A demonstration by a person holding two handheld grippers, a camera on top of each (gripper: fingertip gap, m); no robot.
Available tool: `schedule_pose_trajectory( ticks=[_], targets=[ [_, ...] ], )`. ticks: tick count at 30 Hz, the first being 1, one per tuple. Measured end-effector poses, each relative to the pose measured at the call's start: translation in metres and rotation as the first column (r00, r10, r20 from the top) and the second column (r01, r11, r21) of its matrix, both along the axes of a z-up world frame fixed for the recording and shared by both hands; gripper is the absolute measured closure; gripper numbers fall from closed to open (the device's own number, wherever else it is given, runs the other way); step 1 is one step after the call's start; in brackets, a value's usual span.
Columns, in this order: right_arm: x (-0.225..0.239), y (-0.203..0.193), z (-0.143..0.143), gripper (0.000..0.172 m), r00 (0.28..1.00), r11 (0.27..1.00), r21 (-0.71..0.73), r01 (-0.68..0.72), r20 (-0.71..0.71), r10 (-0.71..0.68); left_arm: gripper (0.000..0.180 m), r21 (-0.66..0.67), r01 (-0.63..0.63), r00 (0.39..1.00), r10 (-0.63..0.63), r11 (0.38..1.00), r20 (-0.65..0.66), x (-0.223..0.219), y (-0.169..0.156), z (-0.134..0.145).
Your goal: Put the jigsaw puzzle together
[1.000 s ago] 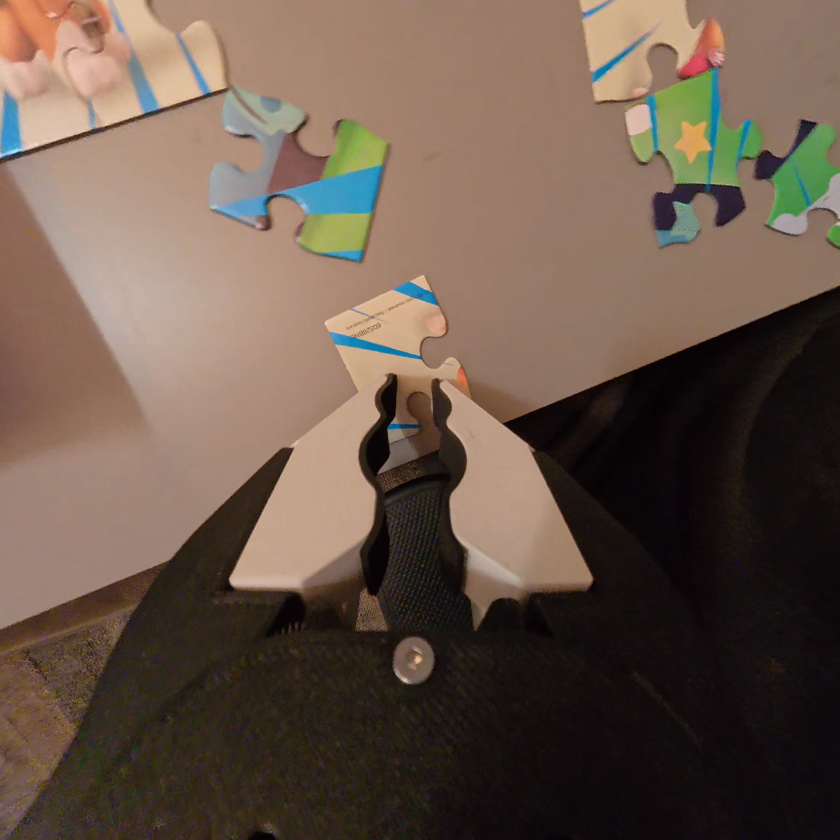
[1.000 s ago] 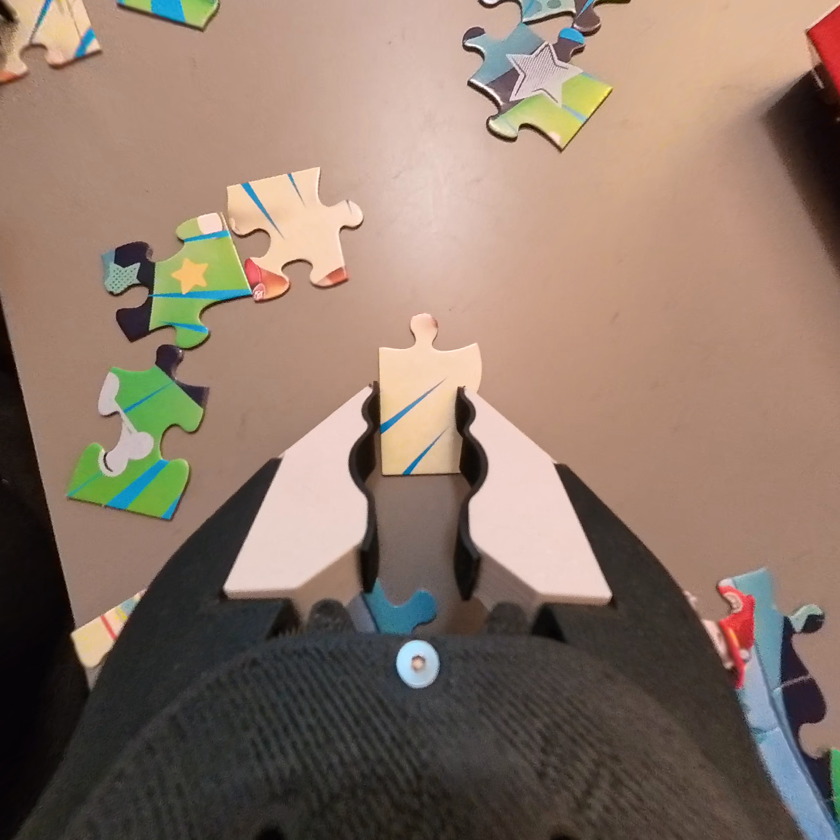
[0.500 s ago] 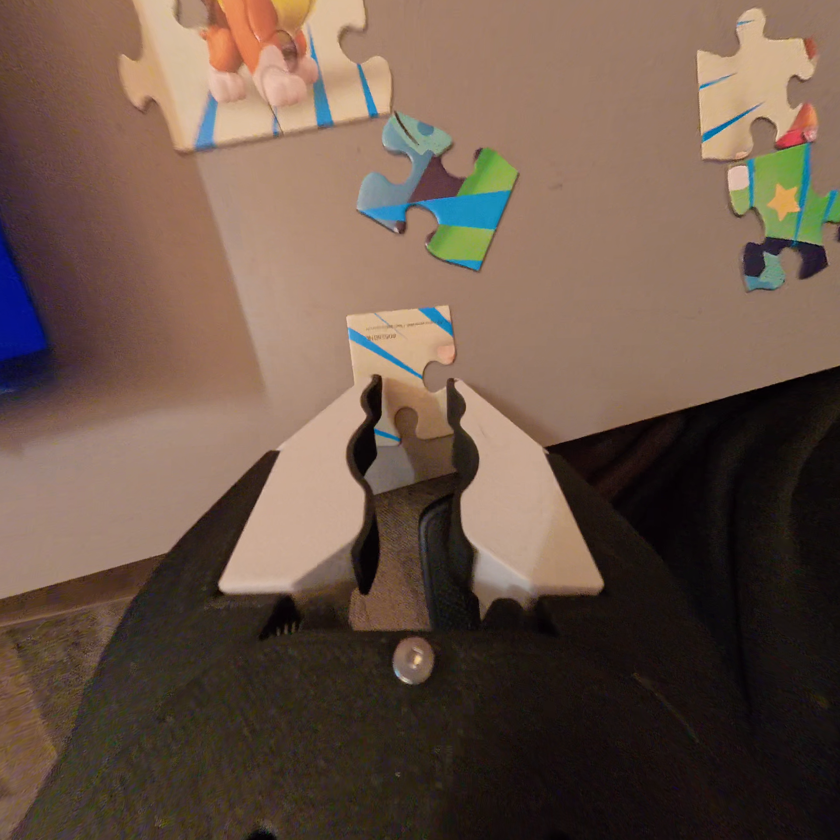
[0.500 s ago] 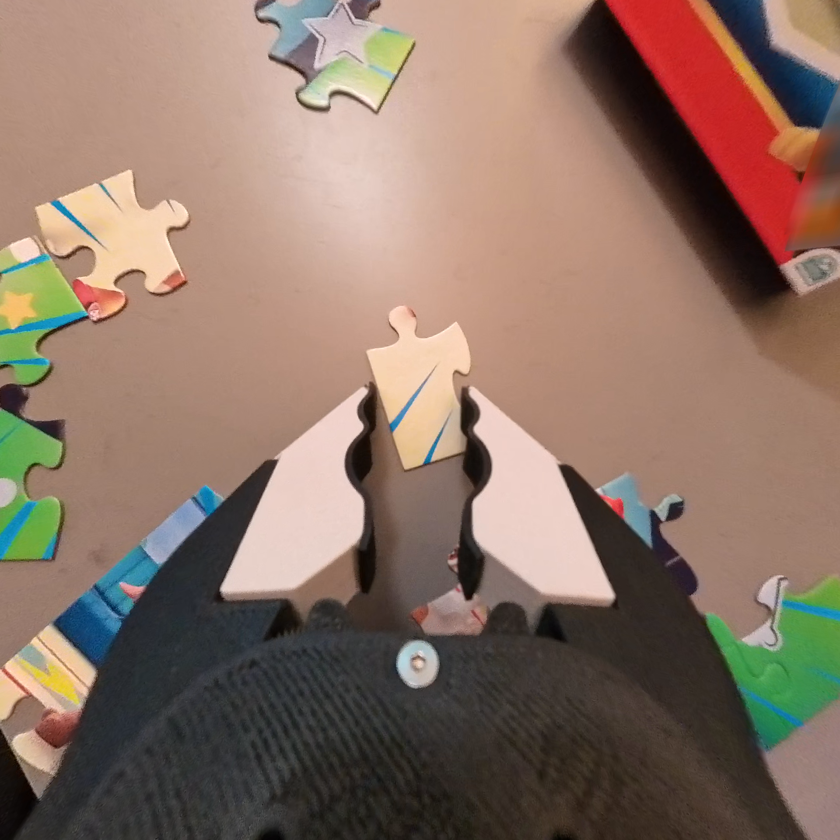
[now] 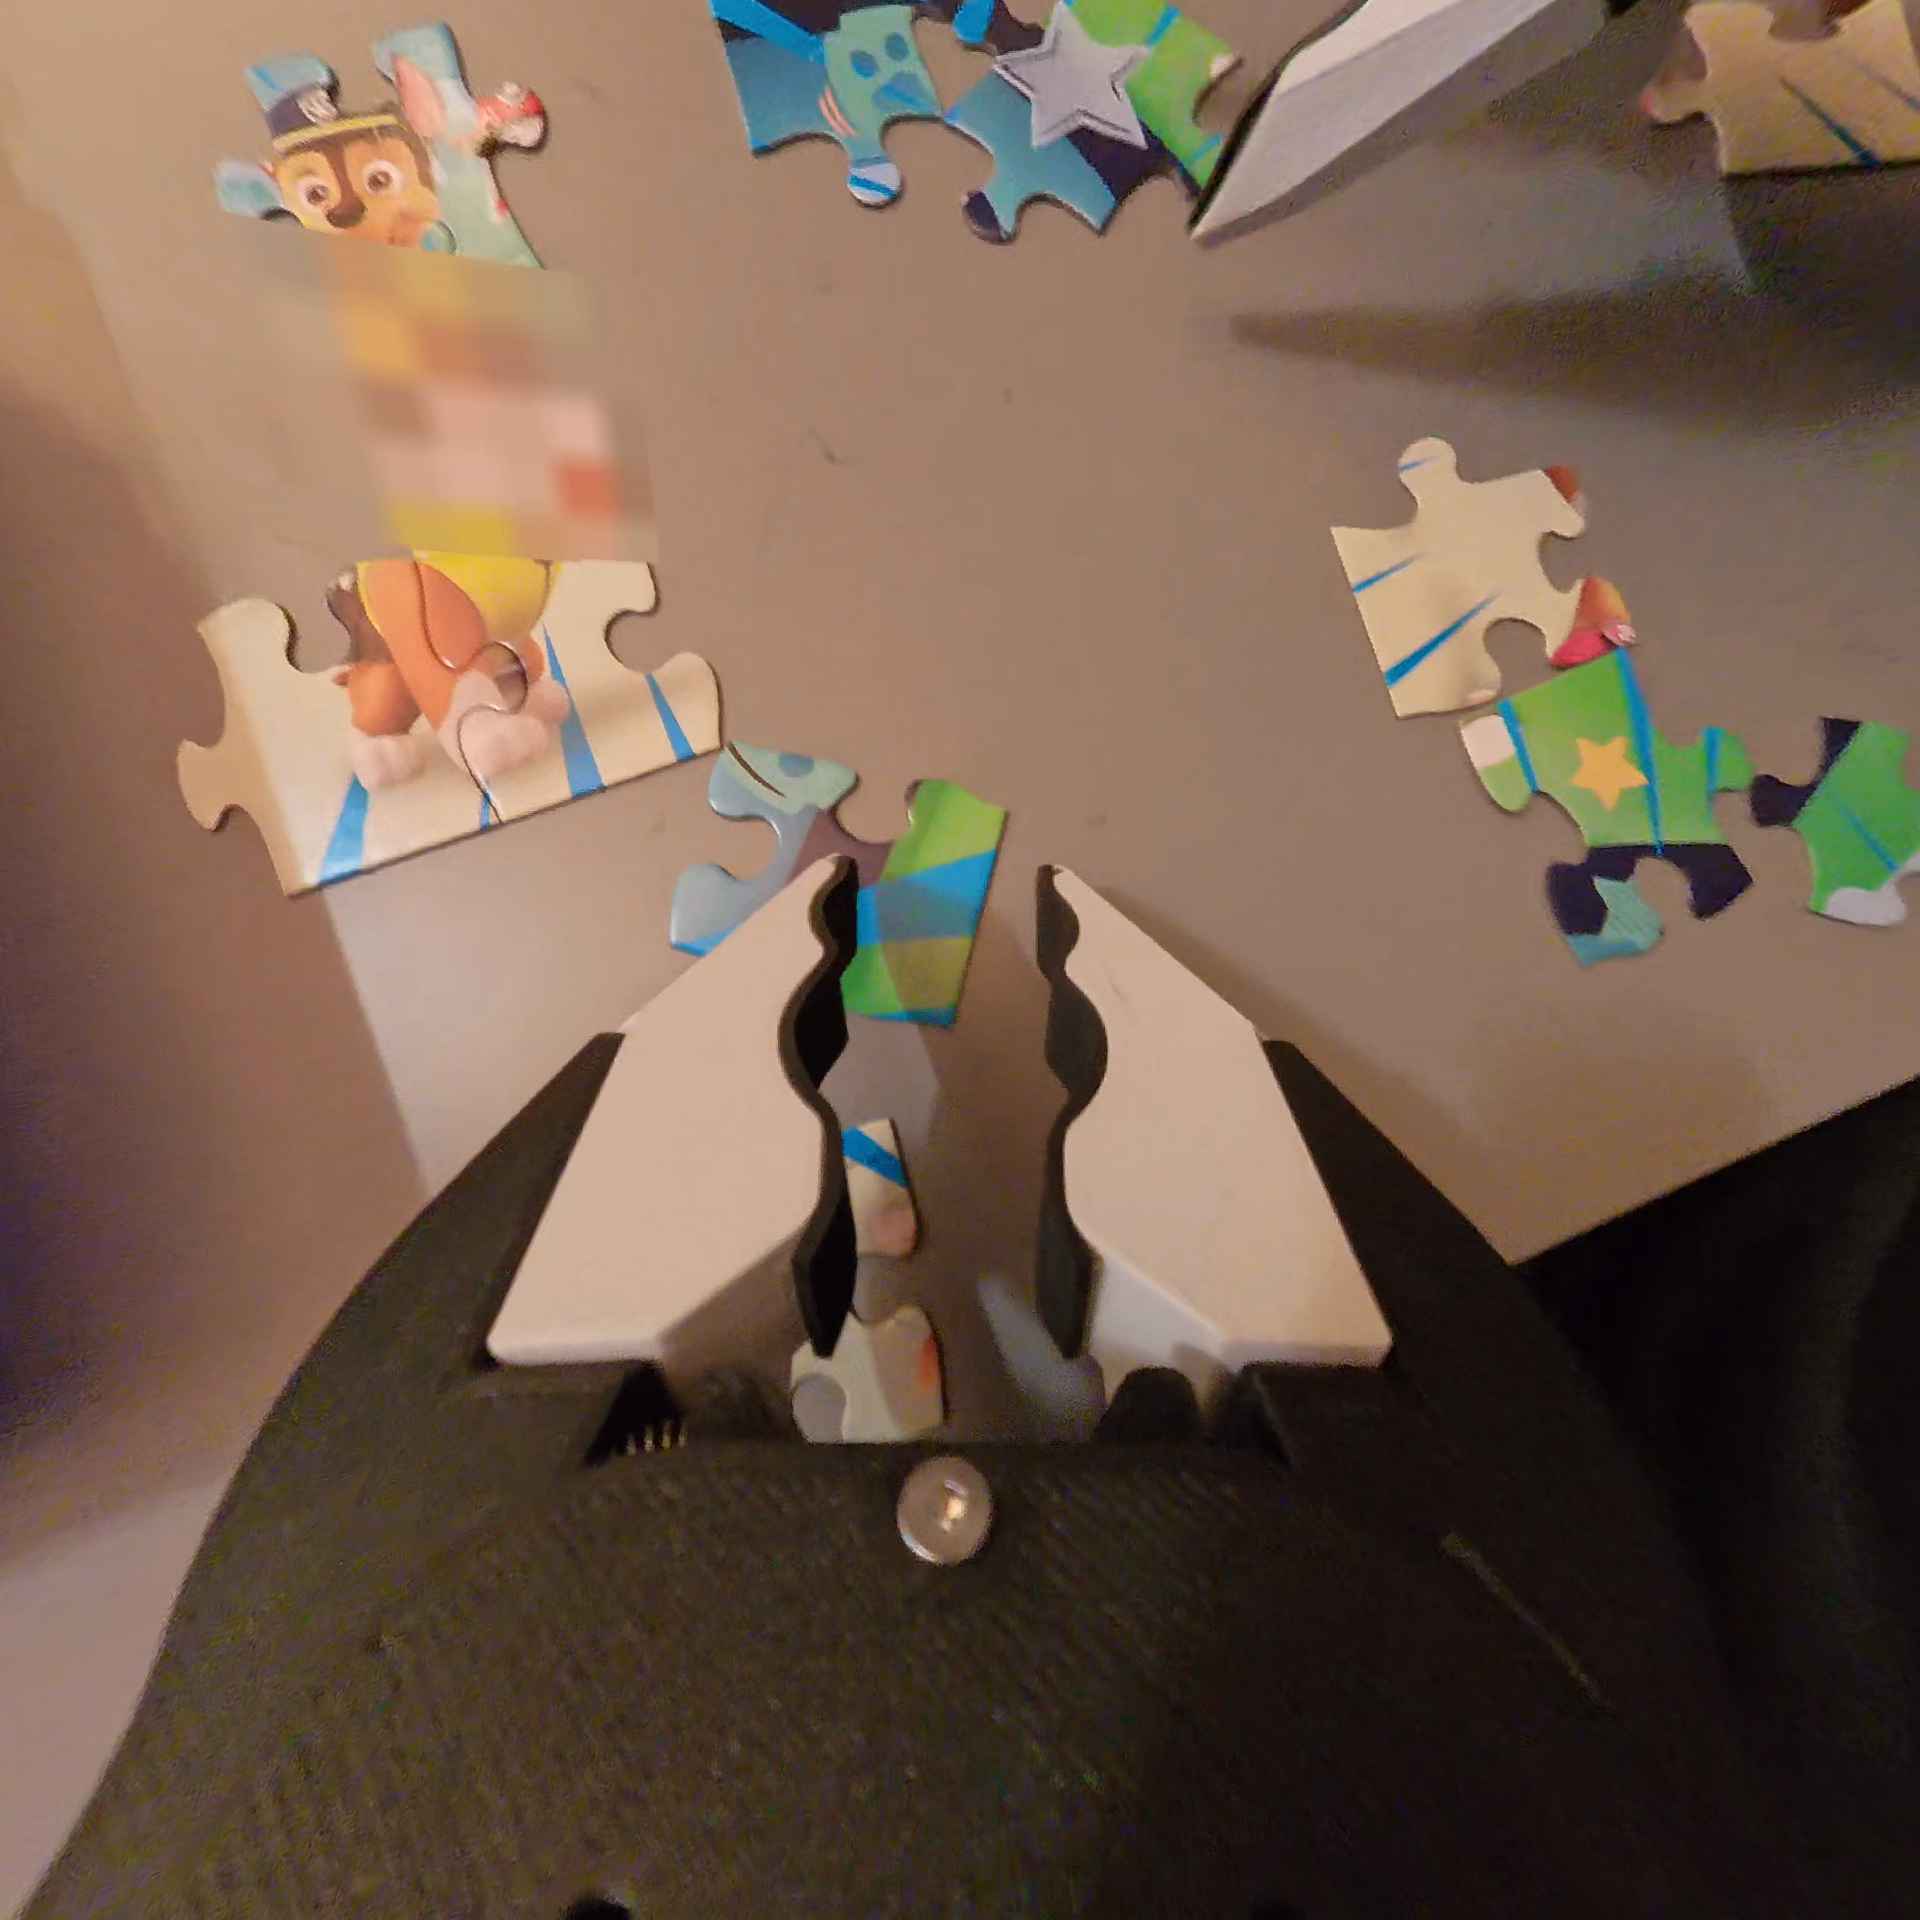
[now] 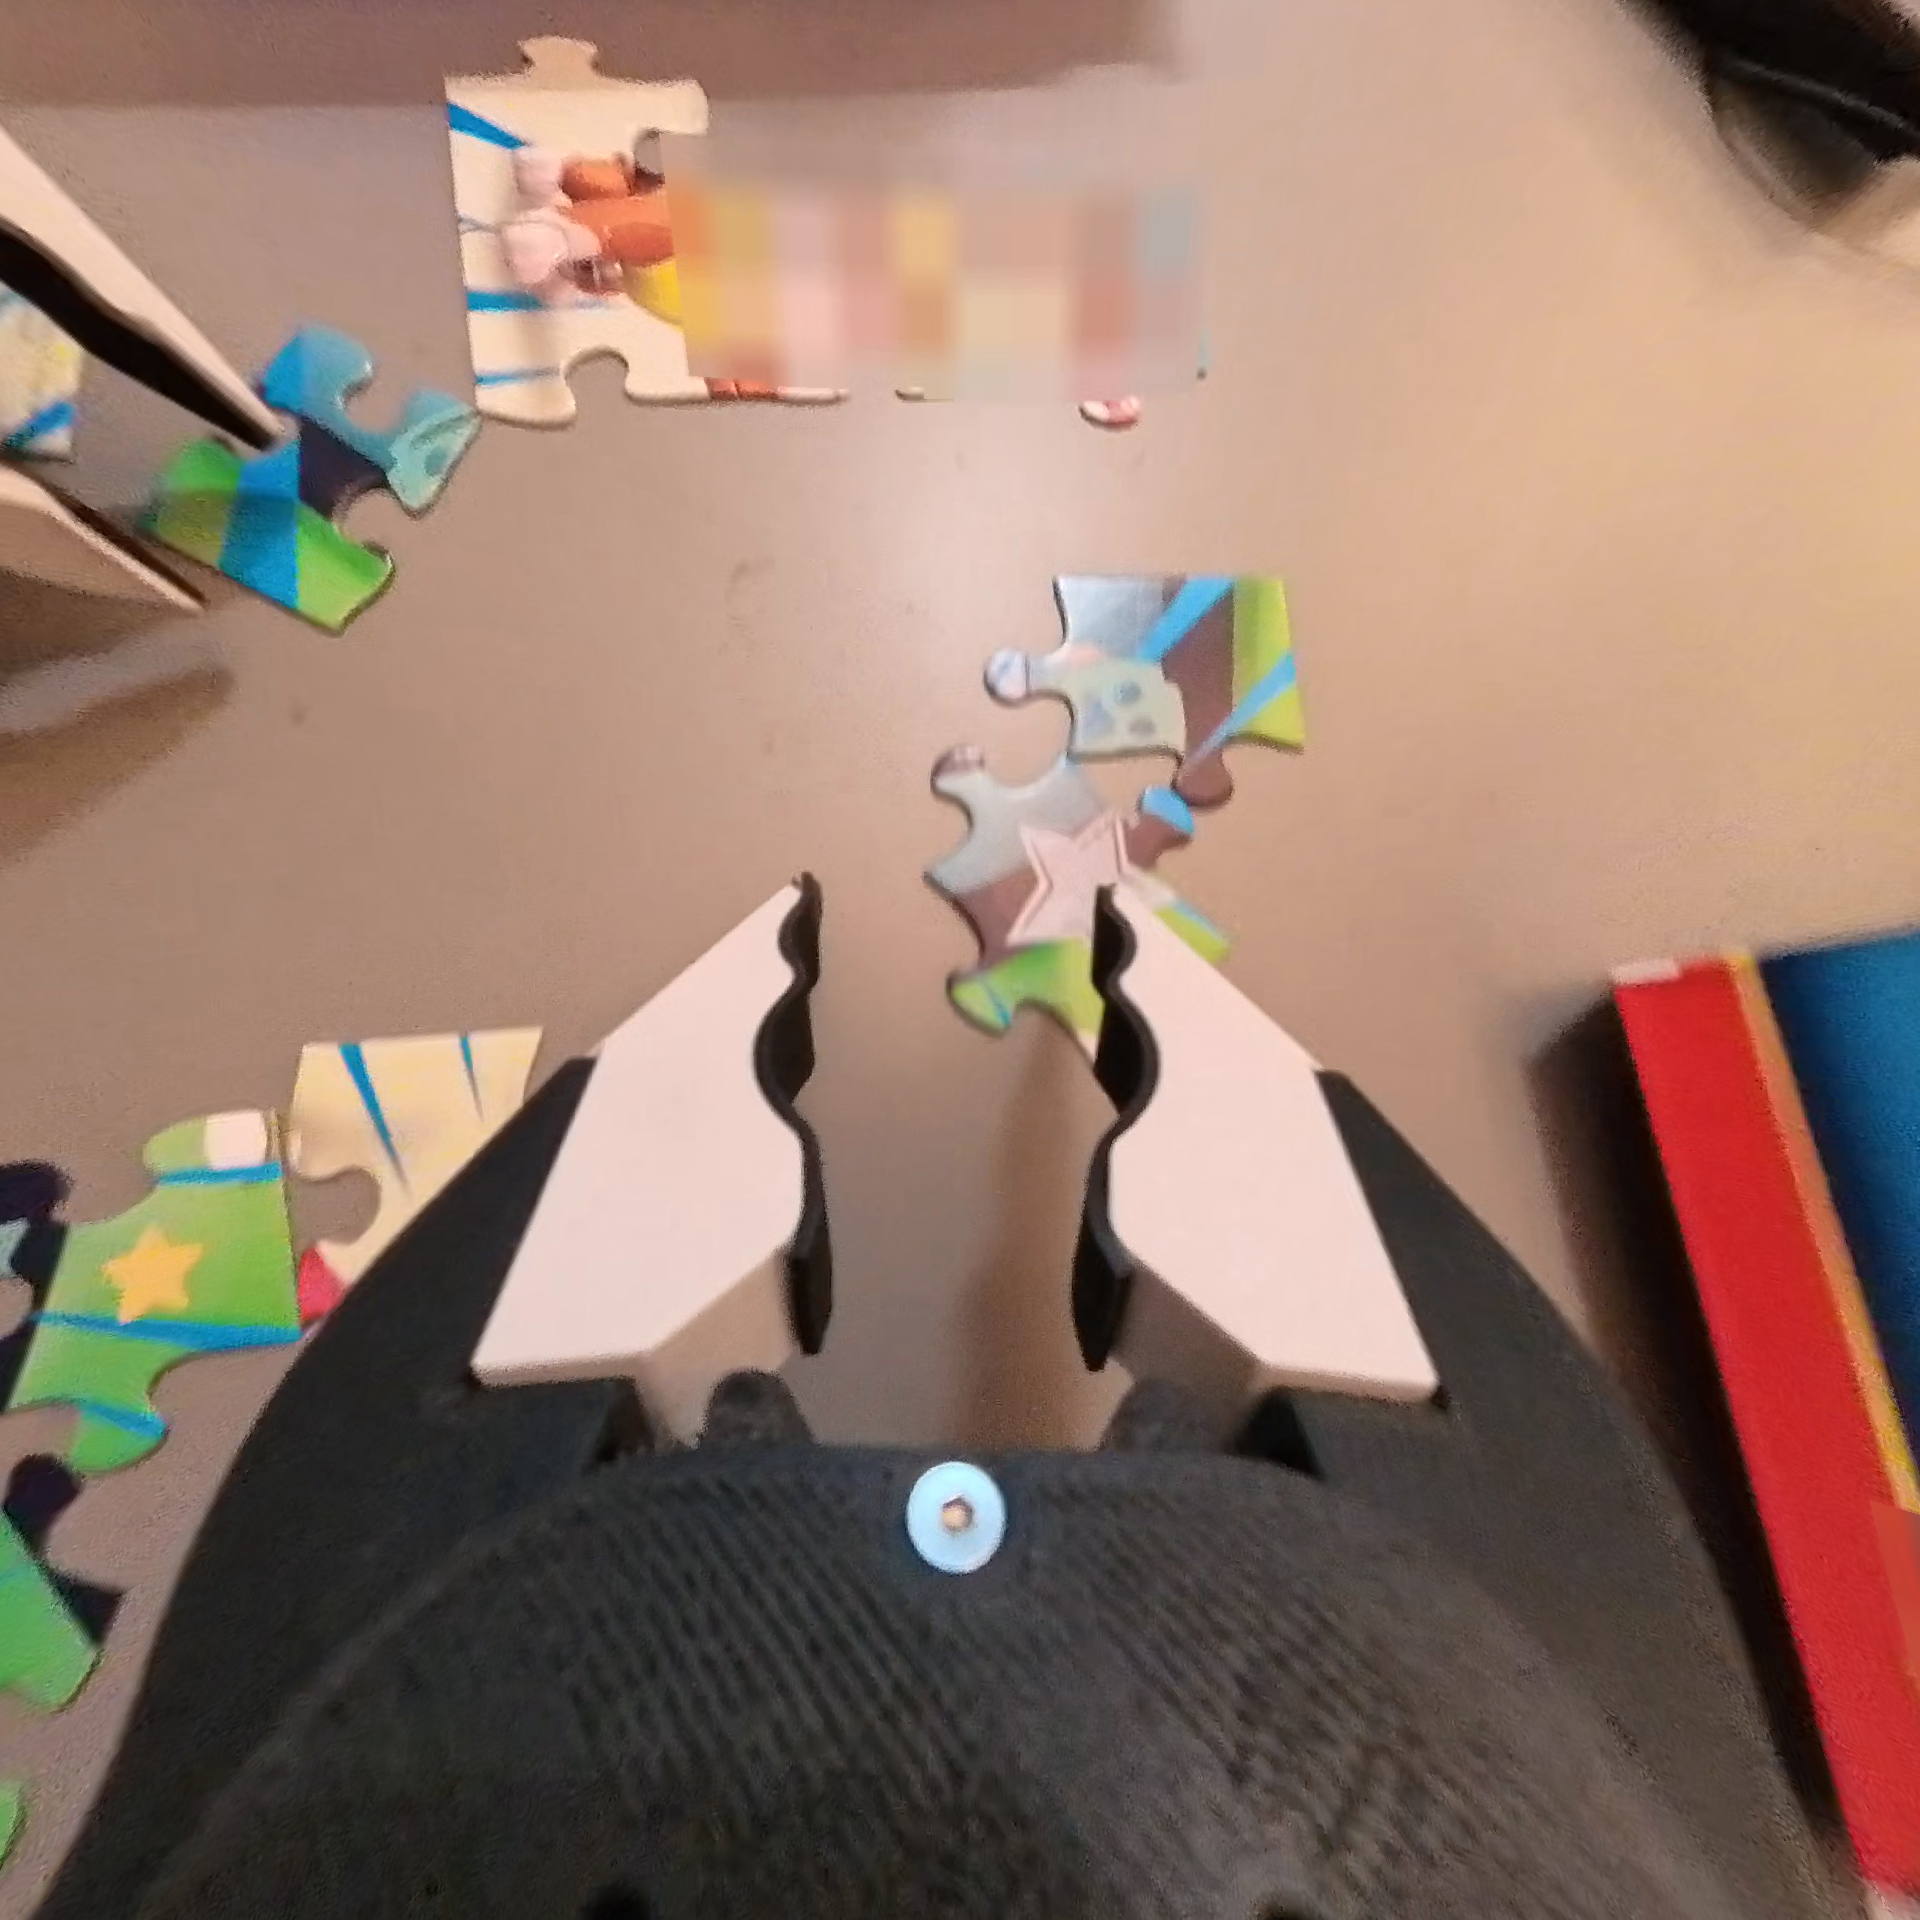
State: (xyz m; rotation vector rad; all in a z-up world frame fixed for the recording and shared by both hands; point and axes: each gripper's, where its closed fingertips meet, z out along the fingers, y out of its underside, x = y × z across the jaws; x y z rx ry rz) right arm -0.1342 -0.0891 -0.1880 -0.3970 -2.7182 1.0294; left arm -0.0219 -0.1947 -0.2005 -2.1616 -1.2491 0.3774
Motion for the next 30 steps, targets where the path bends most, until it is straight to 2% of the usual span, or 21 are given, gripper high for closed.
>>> schedule_pose_trajectory(
  ticks=[5,8,10,13,17,19,21,23,26,28,30],
  targets=[
    [-0.016,-0.001,-0.020,0.117,0.996,1.000,-0.005,-0.006,0.093,0.006,0.140,0.034,0.008,1.000,-0.009,0.999,0.028,-0.008,0.005,-0.008],
    [-0.016,0.008,-0.020,0.136,0.998,1.000,-0.014,0.005,0.062,-0.004,0.145,0.016,0.010,1.000,-0.011,1.000,0.019,-0.009,0.003,-0.009],
    [-0.009,0.014,-0.020,0.156,0.999,1.000,-0.001,-0.001,0.046,0.001,0.152,0.005,0.005,1.000,-0.005,1.000,0.021,-0.008,0.000,-0.009],
    [0.008,0.015,-0.020,0.172,1.000,1.000,0.006,-0.020,0.015,0.020,0.154,0.009,-0.004,0.999,0.004,1.000,0.035,-0.005,-0.002,-0.009],
    [0.048,-0.001,-0.020,0.172,0.991,0.995,0.002,-0.104,0.083,0.103,0.158,-0.014,-0.019,0.997,0.019,1.000,0.075,0.002,-0.007,-0.009],
    [0.053,-0.003,-0.019,0.172,0.991,0.991,0.049,-0.124,0.055,0.121,0.161,-0.024,-0.023,0.994,0.025,0.999,0.104,0.007,-0.009,-0.009],
    [0.033,-0.002,-0.007,0.172,0.997,0.997,0.037,-0.064,-0.043,0.065,0.162,-0.034,-0.026,0.991,0.030,0.999,0.131,0.013,-0.011,-0.009],
    [-0.002,0.007,0.002,0.172,0.994,0.998,0.002,0.065,-0.087,-0.065,0.165,-0.043,-0.031,0.988,0.037,0.999,0.152,0.018,-0.014,-0.009],
    [-0.048,0.029,-0.013,0.172,0.960,0.960,0.012,0.279,0.001,-0.279,0.164,-0.046,-0.021,0.984,0.029,0.999,0.176,0.023,-0.019,-0.006],
    [-0.056,0.029,-0.020,0.172,0.941,0.945,-0.022,0.328,0.091,-0.325,0.162,0.012,-0.077,0.990,0.076,0.997,0.116,0.016,-0.031,0.011],
    [-0.048,0.021,-0.021,0.172,0.944,0.949,-0.050,0.312,0.131,-0.303,0.161,0.117,-0.152,0.988,0.146,0.981,0.059,0.010,-0.049,0.033]
  ],
)
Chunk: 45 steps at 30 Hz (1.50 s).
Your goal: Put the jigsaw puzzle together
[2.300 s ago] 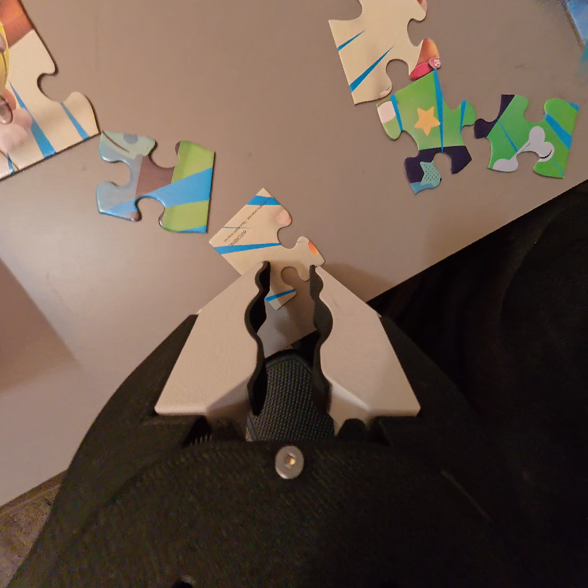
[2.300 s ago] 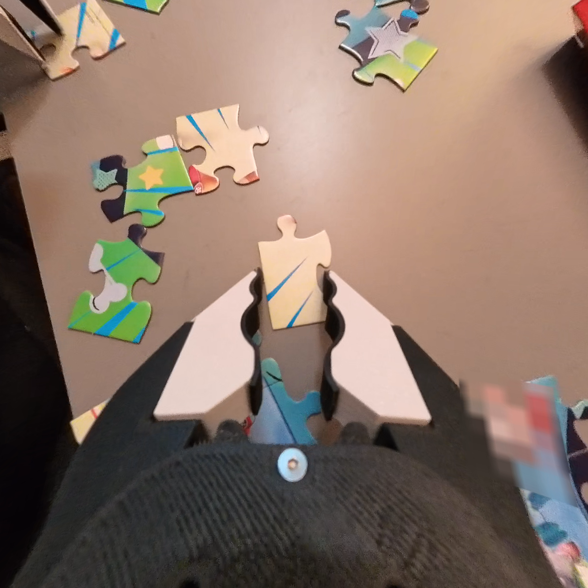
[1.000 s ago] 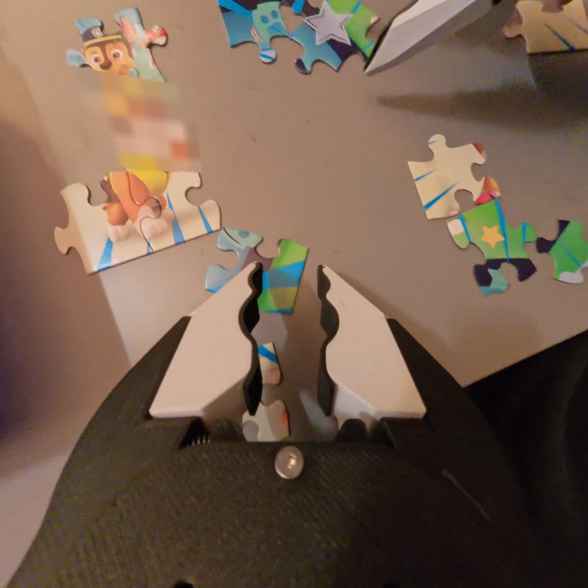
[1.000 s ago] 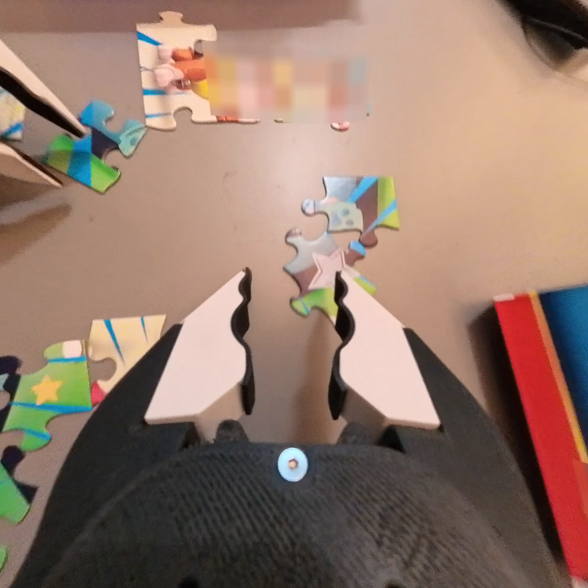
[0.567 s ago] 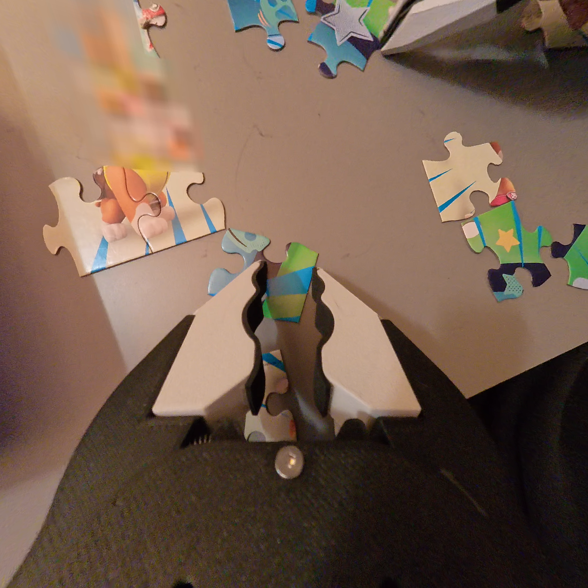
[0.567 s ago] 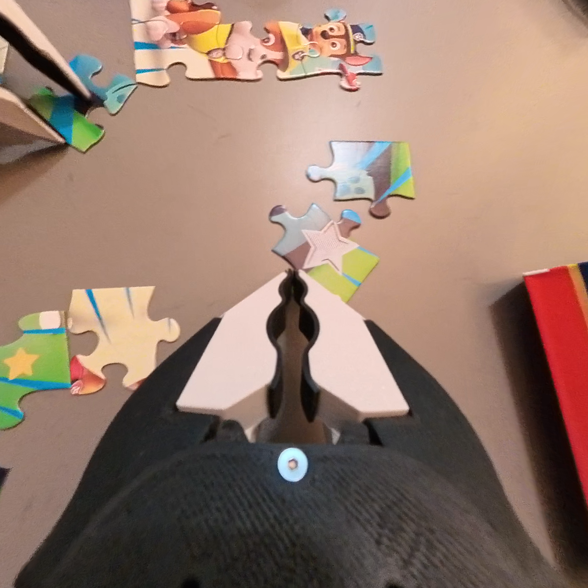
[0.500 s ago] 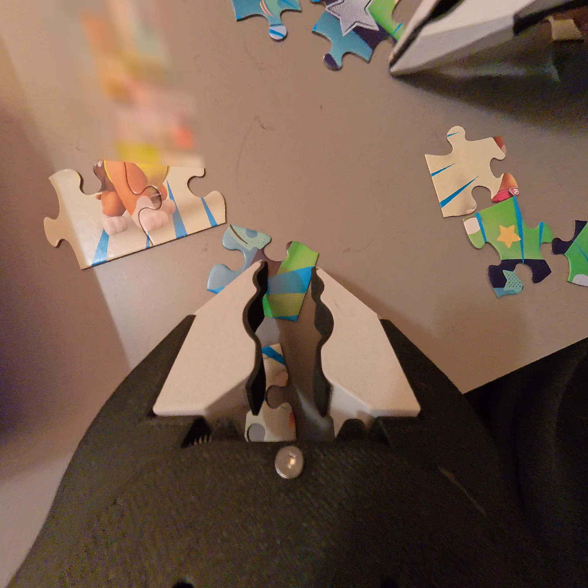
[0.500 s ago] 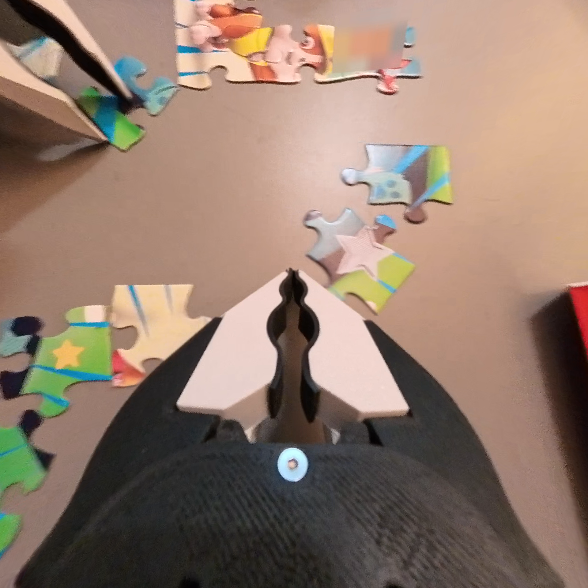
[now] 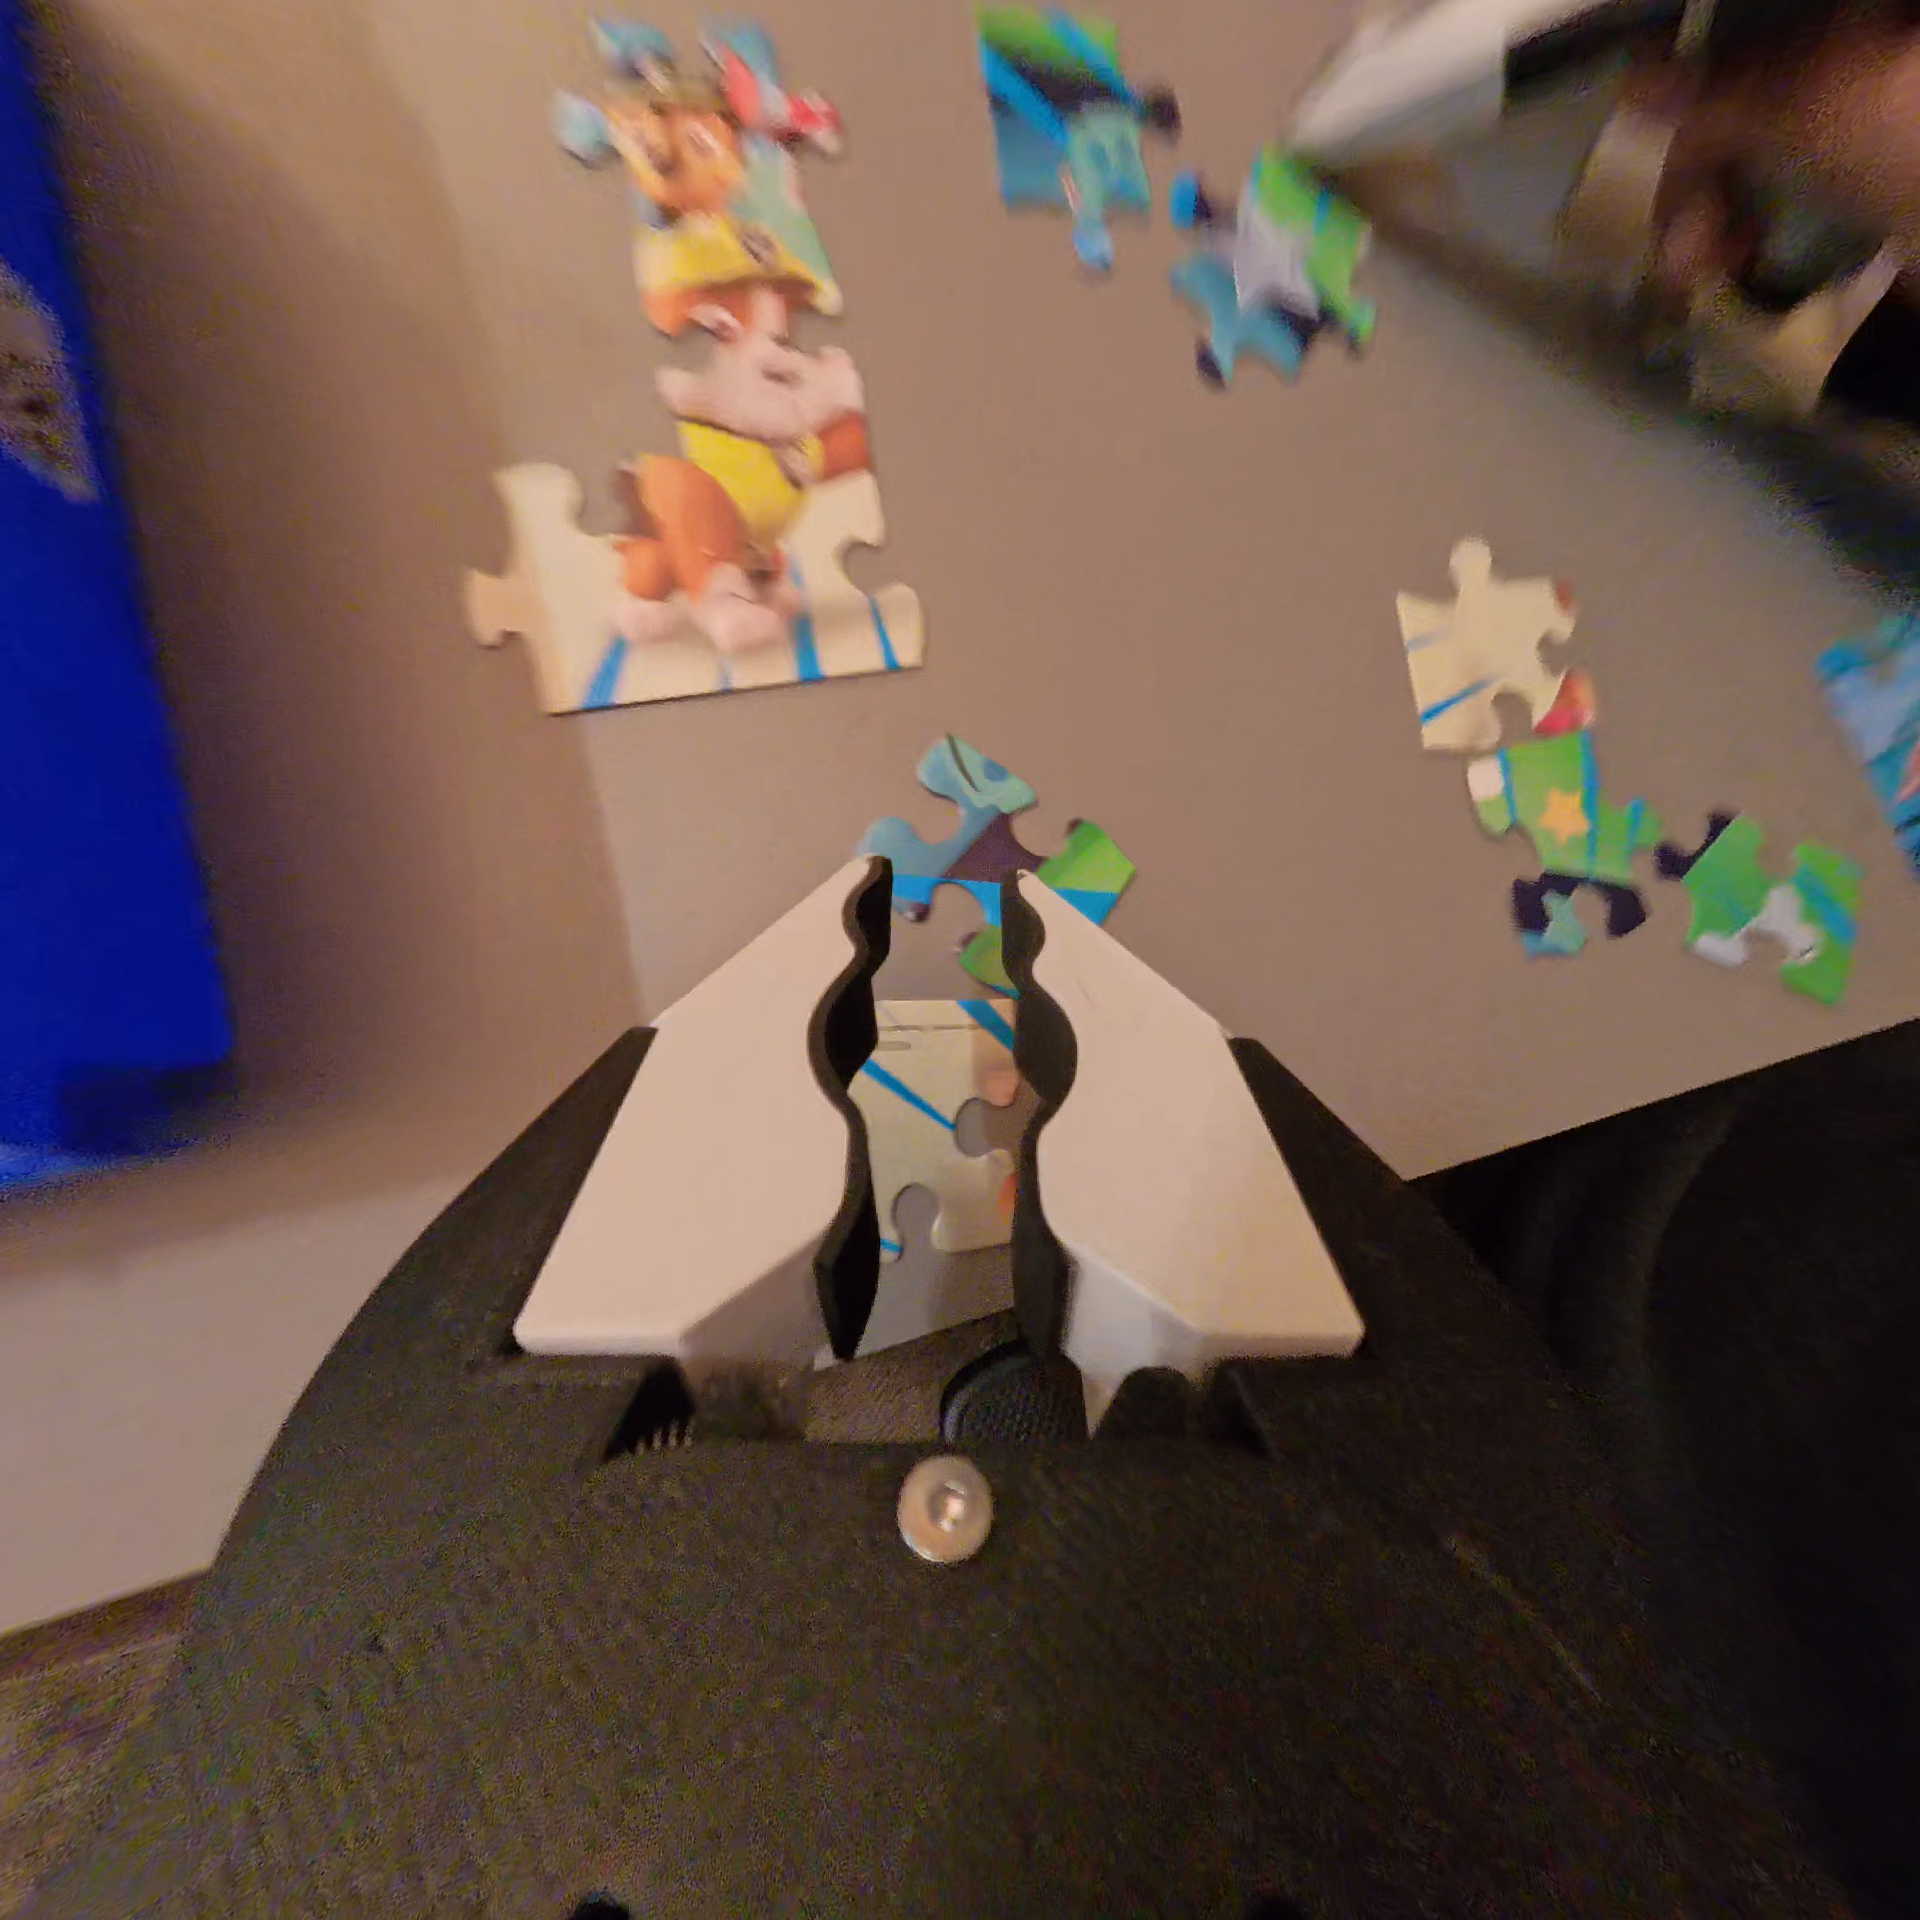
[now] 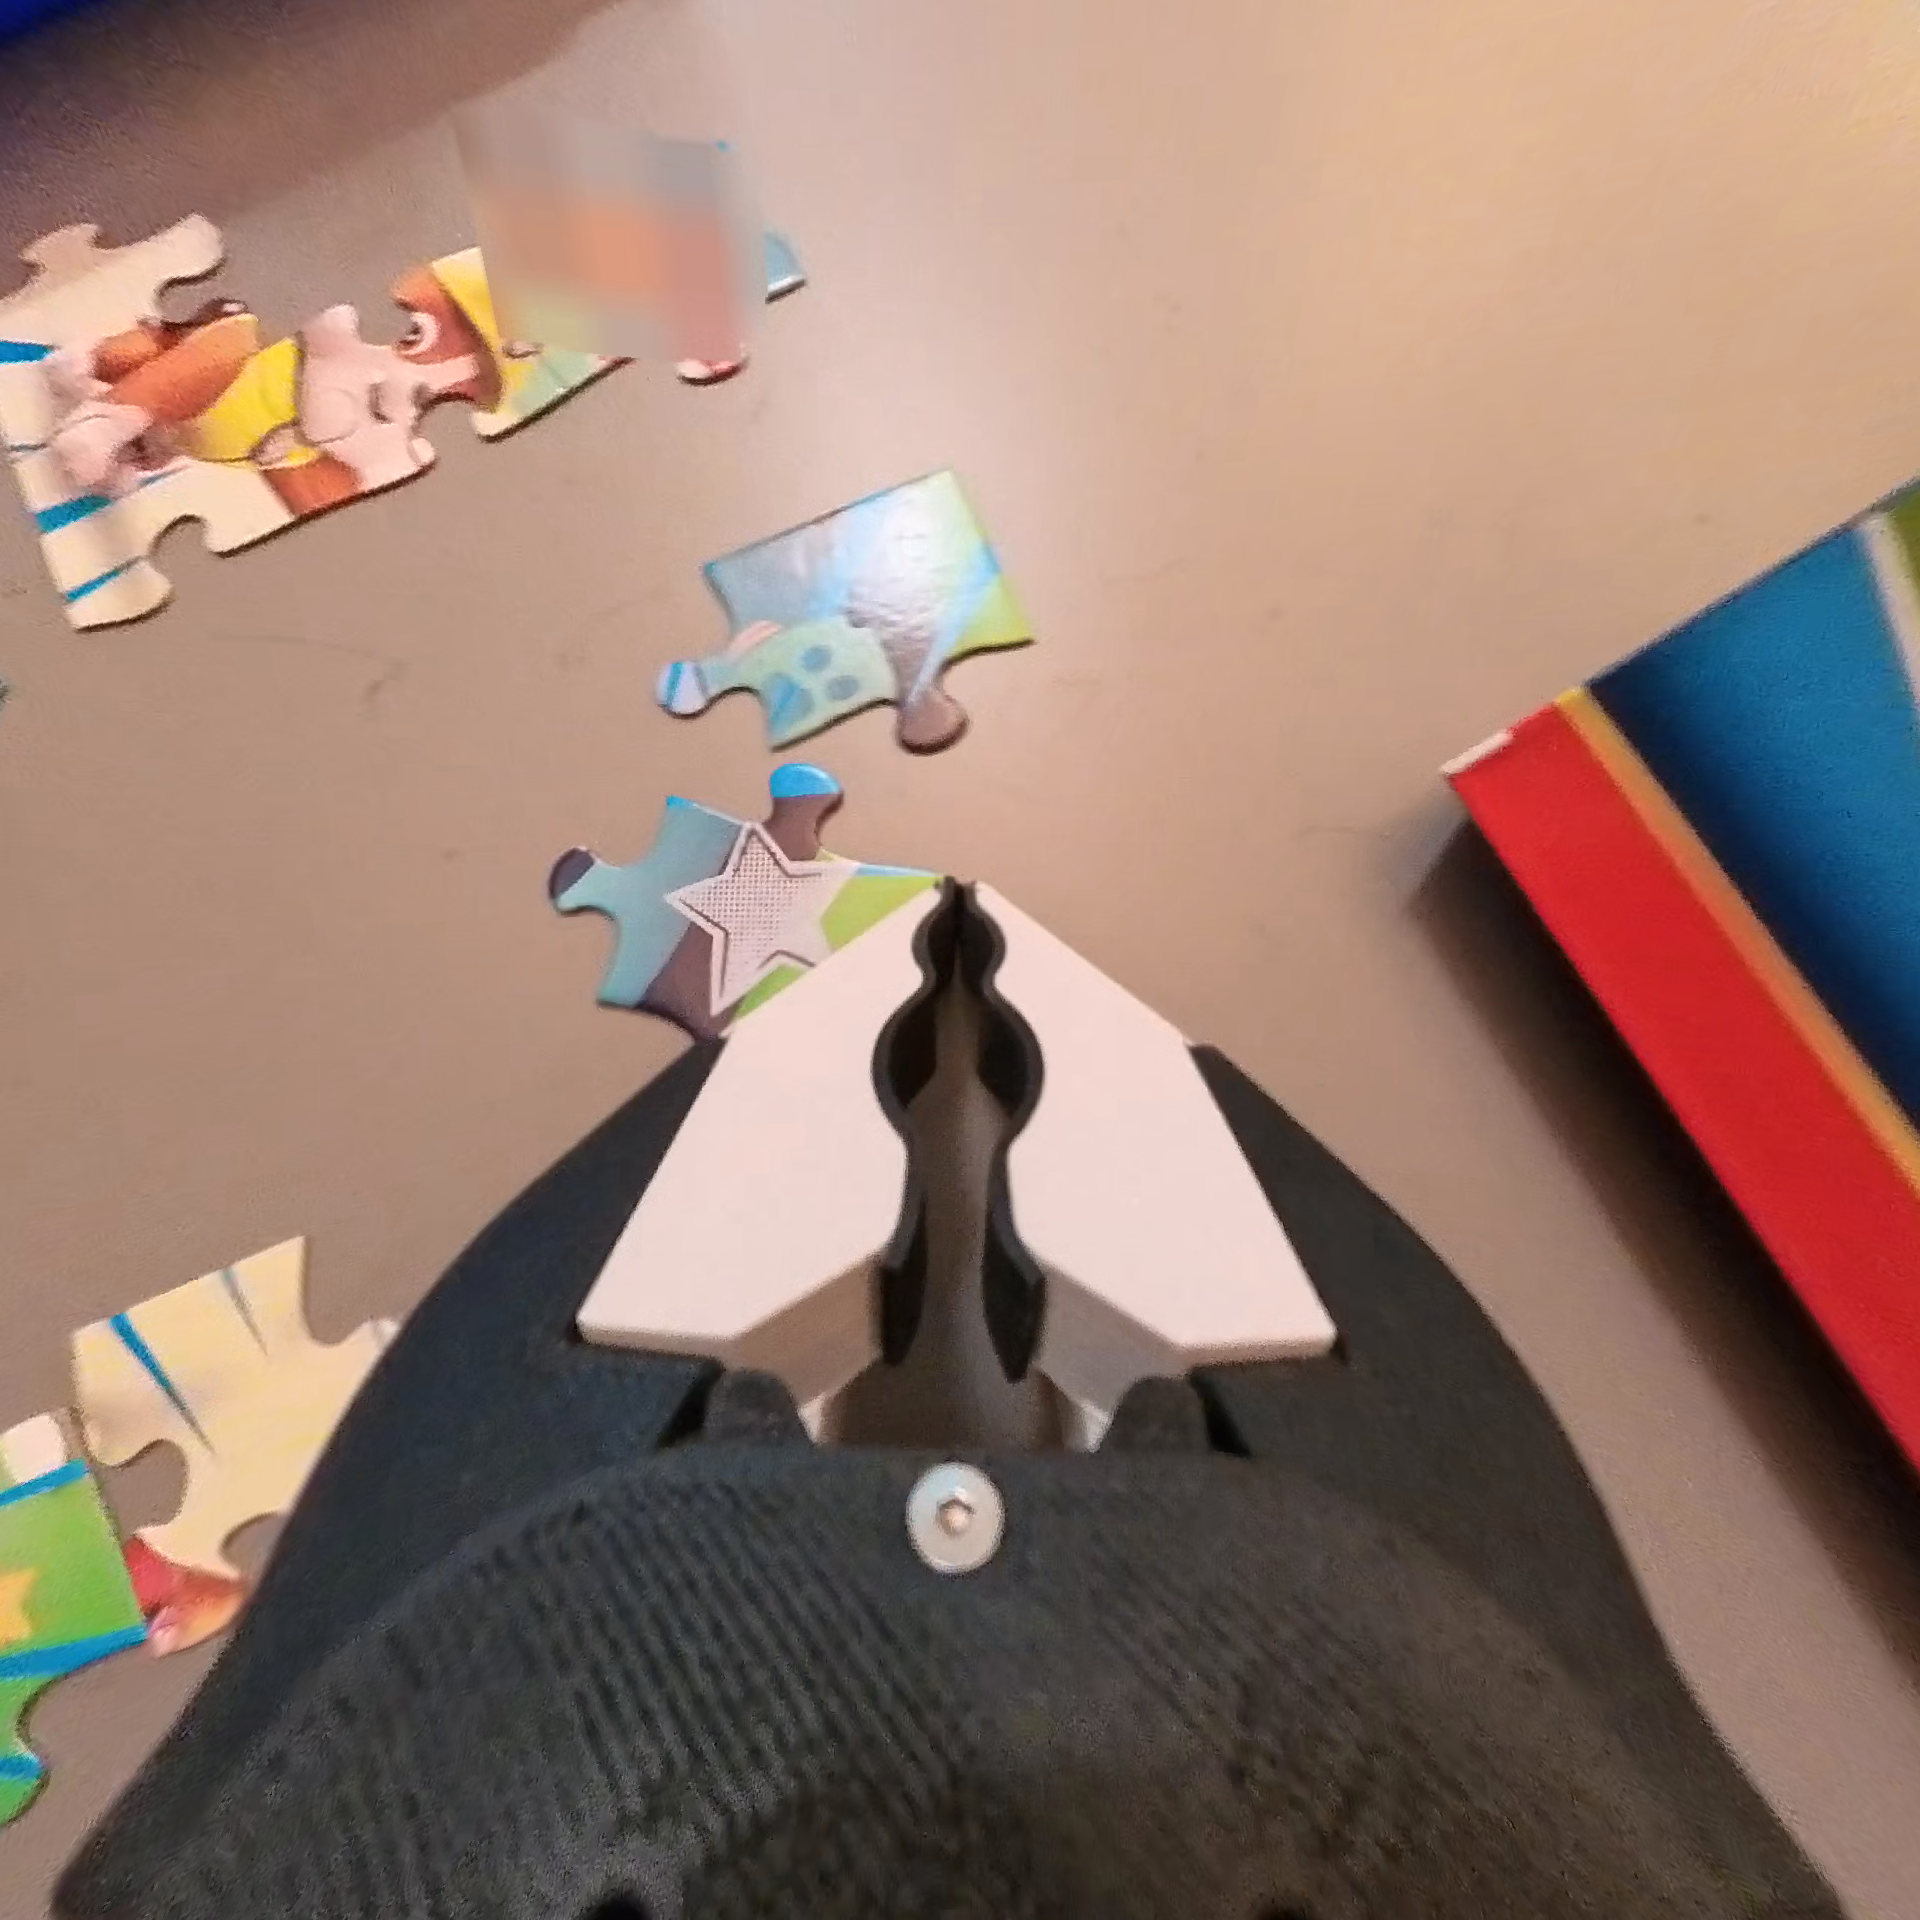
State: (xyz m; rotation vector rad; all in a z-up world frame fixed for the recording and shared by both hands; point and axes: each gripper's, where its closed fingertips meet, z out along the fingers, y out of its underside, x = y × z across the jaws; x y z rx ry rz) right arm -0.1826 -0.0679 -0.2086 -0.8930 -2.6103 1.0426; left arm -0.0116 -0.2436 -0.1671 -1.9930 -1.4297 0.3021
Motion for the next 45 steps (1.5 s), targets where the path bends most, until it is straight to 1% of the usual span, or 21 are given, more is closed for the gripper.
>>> schedule_pose_trajectory(
  ticks=[2,4,6,9,13,16,19,22,24,25,27,29,31,32,33,34,35,36,37,41,45],
  targets=[
    [0.014,-0.009,0.000,0.172,0.999,0.999,0.018,-0.049,-0.015,0.049,0.158,0.088,-0.073,0.997,0.075,0.994,-0.022,0.001,-0.020,0.014],
    [0.035,-0.023,0.000,0.172,0.994,0.994,0.020,-0.106,-0.009,0.107,0.154,0.127,-0.107,0.994,0.107,0.986,0.005,0.008,-0.033,0.013],
    [0.059,-0.041,0.000,0.172,0.986,0.986,0.016,-0.165,0.002,0.165,0.148,0.123,-0.094,0.995,0.089,0.988,0.045,0.017,-0.035,0.002],
    [0.092,-0.068,0.000,0.172,0.964,0.963,0.036,-0.266,0.002,0.266,0.139,0.117,-0.016,0.997,0.007,0.993,0.075,0.031,-0.017,-0.014],
    [0.136,-0.092,0.000,0.172,0.918,0.916,0.057,-0.397,0.024,0.397,0.124,0.001,0.071,0.994,-0.071,0.997,0.082,0.044,-0.006,-0.032],
    [0.156,-0.100,0.000,0.172,0.900,0.899,0.048,-0.435,0.037,0.434,0.123,-0.098,0.060,0.998,-0.057,0.993,0.031,0.039,-0.010,-0.040],
    [0.142,-0.095,0.006,0.172,0.915,0.914,0.098,-0.394,-0.046,0.400,0.124,-0.123,0.037,0.999,-0.035,0.992,0.022,0.034,-0.012,-0.043],
    [0.110,-0.085,0.028,0.170,0.946,0.952,0.036,-0.303,-0.107,0.306,0.123,-0.122,0.031,0.999,-0.034,0.992,-0.024,0.026,-0.014,-0.037],
    [0.078,-0.074,0.034,0.157,0.965,0.973,0.019,-0.229,-0.124,0.230,0.123,-0.091,0.030,0.997,-0.037,0.995,-0.070,0.016,-0.012,-0.027],
    [0.058,-0.067,0.033,0.149,0.971,0.980,0.029,-0.196,-0.131,0.198,0.123,-0.072,0.036,0.995,-0.042,0.997,-0.089,0.010,-0.009,-0.022],
    [0.022,-0.059,0.025,0.127,0.979,0.986,0.054,-0.156,-0.122,0.162,0.123,-0.051,0.051,0.991,-0.057,0.997,-0.117,-0.005,-0.005,-0.017],
    [-0.006,-0.058,0.014,0.100,0.985,0.988,0.054,-0.148,-0.085,0.152,0.116,-0.055,0.080,0.985,-0.087,0.995,-0.145,-0.023,-0.002,-0.014],
    [-0.019,-0.059,0.001,0.091,0.988,0.987,0.050,-0.152,-0.024,0.154,0.106,-0.085,0.102,0.984,-0.113,0.991,-0.139,-0.041,-0.002,-0.015],
    [-0.022,-0.061,-0.002,0.089,0.988,0.987,0.040,-0.155,-0.010,0.156,0.104,-0.105,0.106,0.983,-0.120,0.989,-0.136,-0.050,-0.003,-0.016],
    [-0.022,-0.063,-0.001,0.092,0.985,0.985,0.023,-0.171,-0.011,0.172,0.104,-0.119,0.111,0.984,-0.126,0.987,-0.127,-0.059,-0.004,-0.018],
    [-0.018,-0.065,-0.001,0.090,0.981,0.981,0.026,-0.193,-0.010,0.193,0.104,-0.122,0.123,0.984,-0.137,0.985,-0.112,-0.066,-0.004,-0.021],
    [-0.014,-0.065,-0.001,0.098,0.978,0.978,0.036,-0.207,-0.020,0.208,0.104,-0.117,0.134,0.985,-0.145,0.984,-0.091,-0.073,-0.003,-0.025],
    [-0.007,-0.067,-0.001,0.110,0.974,0.974,0.035,-0.225,-0.023,0.226,0.104,-0.110,0.143,0.986,-0.151,0.984,-0.066,-0.079,-0.002,-0.030],
    [0.003,-0.070,0.000,0.113,0.969,0.969,0.027,-0.247,-0.017,0.248,0.104,-0.102,0.150,0.987,-0.155,0.983,-0.043,-0.085,-0.001,-0.033],
    [0.052,-0.076,0.000,0.115,0.942,0.942,0.032,-0.335,-0.023,0.336,0.105,-0.095,0.166,0.986,-0.165,0.982,0.010,-0.107,0.004,-0.043],
    [0.109,-0.075,0.000,0.115,0.912,0.911,0.051,-0.410,-0.011,0.411,0.119,-0.130,0.198,0.980,-0.195,0.972,0.034,-0.119,0.015,-0.044]
  ],
)
